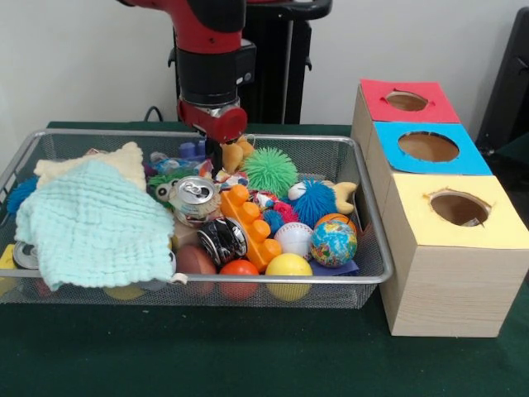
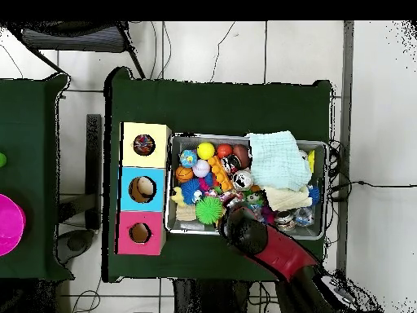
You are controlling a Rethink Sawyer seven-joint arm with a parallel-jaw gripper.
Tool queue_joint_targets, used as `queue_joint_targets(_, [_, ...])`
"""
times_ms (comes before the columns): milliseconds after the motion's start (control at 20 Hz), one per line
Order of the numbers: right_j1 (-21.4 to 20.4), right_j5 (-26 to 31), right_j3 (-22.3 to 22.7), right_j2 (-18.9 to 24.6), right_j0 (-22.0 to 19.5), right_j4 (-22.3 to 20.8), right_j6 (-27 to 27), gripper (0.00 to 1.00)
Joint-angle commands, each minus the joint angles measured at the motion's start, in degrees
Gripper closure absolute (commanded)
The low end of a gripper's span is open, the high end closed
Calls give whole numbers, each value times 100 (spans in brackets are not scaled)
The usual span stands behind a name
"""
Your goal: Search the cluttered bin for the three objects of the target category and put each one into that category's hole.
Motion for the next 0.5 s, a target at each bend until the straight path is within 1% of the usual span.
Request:
queue_joint_targets(50, [-751, 440, -256, 341, 63, 48, 637, 100])
queue_joint_targets(150, [-906, 492, -185, 336, 103, 64, 662, 100])
queue_joint_targets(500, [-1427, 1121, -178, 220, 259, 169, 620, 100])
